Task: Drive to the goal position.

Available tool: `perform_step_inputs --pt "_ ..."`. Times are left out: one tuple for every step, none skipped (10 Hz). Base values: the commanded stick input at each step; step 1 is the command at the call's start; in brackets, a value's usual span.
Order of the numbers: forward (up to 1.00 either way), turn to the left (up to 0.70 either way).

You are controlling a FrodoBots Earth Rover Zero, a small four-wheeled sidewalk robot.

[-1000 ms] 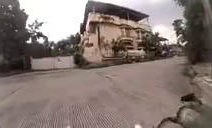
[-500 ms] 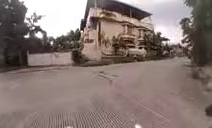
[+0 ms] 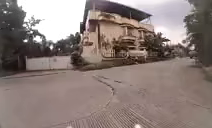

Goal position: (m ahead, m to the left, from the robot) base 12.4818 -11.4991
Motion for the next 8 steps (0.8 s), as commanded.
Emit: perform_step_inputs --pt "1.0 -0.37" --pt "1.0 -0.37" --pt "1.0 -0.37" --pt "1.0 -0.37" --pt "1.0 -0.37" --pt "1.0 -0.37" --pt "1.0 -0.37" --pt "1.0 -0.37"
